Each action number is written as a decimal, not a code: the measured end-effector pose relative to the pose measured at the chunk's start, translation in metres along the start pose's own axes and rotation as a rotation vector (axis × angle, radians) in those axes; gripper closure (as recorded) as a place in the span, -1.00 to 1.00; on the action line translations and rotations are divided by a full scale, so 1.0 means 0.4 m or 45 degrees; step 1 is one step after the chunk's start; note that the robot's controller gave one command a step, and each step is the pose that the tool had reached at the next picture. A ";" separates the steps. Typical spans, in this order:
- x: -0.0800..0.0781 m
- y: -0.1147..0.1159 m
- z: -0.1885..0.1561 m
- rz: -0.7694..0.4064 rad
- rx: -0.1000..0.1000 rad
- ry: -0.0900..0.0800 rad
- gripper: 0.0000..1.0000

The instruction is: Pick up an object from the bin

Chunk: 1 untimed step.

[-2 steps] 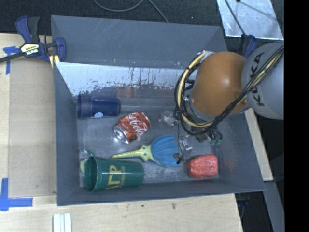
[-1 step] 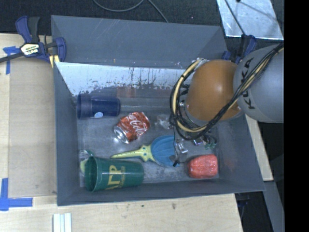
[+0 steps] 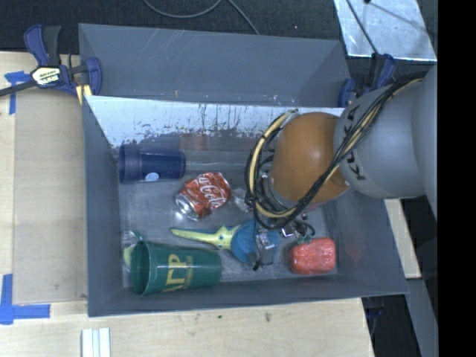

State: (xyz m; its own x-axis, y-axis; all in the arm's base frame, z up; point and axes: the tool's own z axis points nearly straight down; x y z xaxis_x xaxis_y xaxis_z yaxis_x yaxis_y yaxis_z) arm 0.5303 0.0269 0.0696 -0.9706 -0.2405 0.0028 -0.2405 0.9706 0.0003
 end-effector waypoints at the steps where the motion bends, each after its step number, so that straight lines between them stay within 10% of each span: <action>1: -0.011 0.020 -0.011 -0.173 0.001 -0.018 1.00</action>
Offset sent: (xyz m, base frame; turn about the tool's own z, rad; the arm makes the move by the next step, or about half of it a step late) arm 0.0000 0.0000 0.0000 0.0000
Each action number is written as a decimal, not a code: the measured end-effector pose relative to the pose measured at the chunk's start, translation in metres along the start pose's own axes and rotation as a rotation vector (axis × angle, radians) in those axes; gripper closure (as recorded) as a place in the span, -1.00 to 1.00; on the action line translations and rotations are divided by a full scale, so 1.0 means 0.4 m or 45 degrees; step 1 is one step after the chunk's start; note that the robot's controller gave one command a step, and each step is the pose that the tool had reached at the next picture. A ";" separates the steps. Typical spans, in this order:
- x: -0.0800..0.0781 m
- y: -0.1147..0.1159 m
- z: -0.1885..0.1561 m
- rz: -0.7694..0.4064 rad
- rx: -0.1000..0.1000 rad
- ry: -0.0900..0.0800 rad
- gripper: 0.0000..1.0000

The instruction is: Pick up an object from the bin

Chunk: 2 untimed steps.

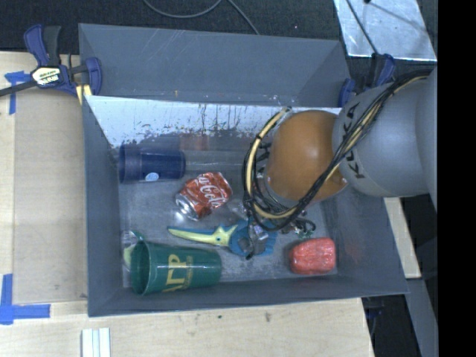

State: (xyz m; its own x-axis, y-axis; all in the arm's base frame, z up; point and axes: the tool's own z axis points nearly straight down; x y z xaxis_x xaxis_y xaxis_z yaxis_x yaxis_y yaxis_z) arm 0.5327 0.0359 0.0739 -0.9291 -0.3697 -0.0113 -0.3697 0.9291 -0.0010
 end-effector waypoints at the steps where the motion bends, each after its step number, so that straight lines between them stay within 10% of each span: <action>1: 0.000 0.000 0.000 0.000 0.000 0.000 1.00; 2: 0.000 0.000 -0.004 0.000 0.000 -0.001 1.00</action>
Offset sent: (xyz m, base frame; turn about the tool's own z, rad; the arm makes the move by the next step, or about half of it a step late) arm 0.0002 0.0001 0.0107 0.0000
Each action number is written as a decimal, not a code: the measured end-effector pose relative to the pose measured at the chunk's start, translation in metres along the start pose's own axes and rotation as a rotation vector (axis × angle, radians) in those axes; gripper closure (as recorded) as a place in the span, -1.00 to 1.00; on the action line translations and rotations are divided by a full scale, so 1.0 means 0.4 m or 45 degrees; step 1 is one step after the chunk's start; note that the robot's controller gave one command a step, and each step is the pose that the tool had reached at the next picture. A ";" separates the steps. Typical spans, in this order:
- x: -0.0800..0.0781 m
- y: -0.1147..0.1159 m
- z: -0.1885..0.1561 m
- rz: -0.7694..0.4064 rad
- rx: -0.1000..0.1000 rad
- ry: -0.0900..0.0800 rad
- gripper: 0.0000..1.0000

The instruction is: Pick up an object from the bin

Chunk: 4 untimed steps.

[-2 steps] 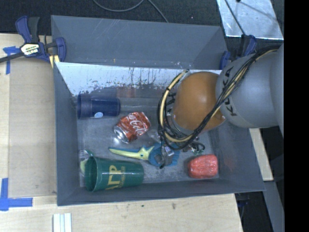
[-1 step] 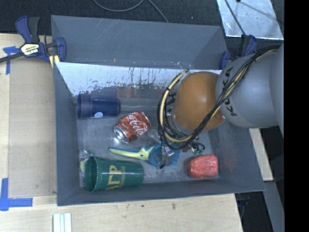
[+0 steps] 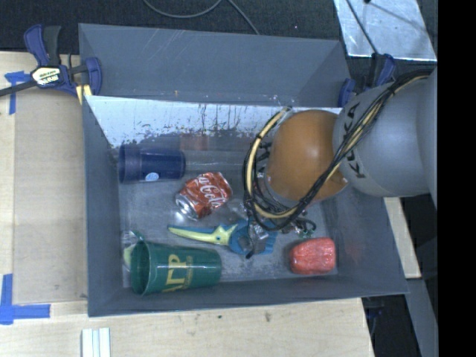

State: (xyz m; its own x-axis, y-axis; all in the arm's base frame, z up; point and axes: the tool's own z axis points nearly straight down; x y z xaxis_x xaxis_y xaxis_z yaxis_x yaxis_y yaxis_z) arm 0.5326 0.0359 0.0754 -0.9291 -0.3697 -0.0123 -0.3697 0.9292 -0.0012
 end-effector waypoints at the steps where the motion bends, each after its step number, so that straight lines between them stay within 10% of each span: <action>1: 0.000 -0.001 -0.010 0.001 0.001 -0.003 1.00; 4: -0.002 -0.003 -0.087 0.003 0.003 -0.007 1.00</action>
Offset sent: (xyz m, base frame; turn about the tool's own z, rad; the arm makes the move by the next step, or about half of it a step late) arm 0.0000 -0.0001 0.0545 0.0000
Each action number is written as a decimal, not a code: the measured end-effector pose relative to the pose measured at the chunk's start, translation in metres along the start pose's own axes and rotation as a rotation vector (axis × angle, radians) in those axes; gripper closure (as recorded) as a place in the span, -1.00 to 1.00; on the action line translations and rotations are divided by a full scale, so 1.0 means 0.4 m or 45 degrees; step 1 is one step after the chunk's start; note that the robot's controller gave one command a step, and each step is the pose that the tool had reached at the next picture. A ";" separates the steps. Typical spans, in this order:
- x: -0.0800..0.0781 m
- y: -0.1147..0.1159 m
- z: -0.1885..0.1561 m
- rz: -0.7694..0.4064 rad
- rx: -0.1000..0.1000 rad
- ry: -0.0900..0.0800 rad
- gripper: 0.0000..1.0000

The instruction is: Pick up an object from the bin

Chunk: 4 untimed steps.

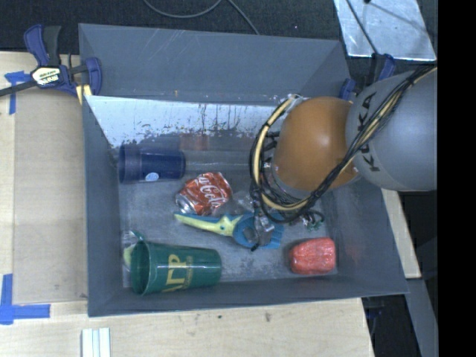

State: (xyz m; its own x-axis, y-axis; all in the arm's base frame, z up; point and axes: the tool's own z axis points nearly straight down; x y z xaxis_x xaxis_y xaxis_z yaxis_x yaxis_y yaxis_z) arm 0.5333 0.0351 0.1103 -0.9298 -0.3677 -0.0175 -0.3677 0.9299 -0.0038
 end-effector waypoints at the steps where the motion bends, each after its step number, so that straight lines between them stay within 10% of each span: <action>1: 0.000 0.000 -0.013 0.001 0.000 0.000 1.00; 4: -0.002 -0.001 -0.057 0.002 0.001 -0.003 1.00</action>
Offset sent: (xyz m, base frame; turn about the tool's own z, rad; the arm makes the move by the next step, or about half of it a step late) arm 0.0001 0.0001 0.0252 0.0000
